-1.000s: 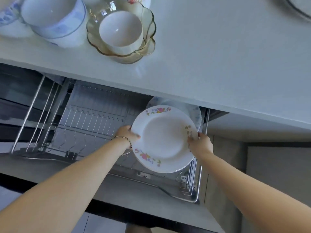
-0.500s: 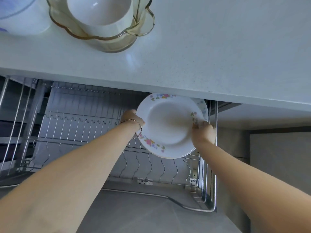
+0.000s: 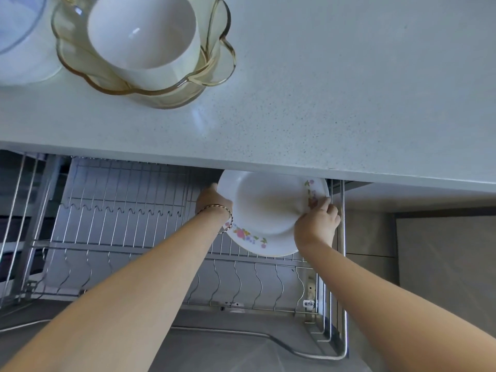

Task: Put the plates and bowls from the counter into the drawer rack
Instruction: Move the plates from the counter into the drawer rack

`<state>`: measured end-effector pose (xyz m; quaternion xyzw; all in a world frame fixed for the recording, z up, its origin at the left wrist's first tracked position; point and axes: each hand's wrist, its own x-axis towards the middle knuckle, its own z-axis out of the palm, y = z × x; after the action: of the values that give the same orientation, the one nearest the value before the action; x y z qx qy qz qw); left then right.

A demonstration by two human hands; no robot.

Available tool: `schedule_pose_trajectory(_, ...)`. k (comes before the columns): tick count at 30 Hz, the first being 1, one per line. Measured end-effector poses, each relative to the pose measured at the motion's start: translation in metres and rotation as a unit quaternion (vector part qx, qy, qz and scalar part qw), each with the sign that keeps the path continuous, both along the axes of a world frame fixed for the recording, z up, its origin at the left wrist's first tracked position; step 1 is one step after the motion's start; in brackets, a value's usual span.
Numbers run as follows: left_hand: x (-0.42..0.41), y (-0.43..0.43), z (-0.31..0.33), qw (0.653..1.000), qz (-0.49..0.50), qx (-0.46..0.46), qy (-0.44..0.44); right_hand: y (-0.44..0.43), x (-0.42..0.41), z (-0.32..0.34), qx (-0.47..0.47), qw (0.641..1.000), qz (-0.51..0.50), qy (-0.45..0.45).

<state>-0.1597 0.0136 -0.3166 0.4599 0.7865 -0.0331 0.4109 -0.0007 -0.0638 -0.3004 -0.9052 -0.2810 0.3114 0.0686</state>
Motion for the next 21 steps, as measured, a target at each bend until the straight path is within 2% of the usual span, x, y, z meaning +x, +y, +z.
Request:
schedule_pose_trajectory(4,0.005,-0.002,0.002,1.0,-0.002,0.02,-0.002,-0.017,0.002,-0.004,0.055,0.997,-0.035,0.046)
schedule_pose_trajectory(9,0.007,-0.019,0.001,0.997,0.01,0.008,-0.071,-0.04,-0.014,-0.006,0.046,0.969,-0.188,0.155)
schedule_pose_trajectory(15,0.007,-0.02,0.006,0.983,0.068,0.017,-0.167,-0.037,-0.011,-0.011,0.076,0.961,-0.226,0.141)
schedule_pose_trajectory(21,0.0,-0.023,0.008,0.963,0.063,-0.023,-0.263,-0.039,-0.009,-0.011,0.141,0.948,-0.249,0.141)
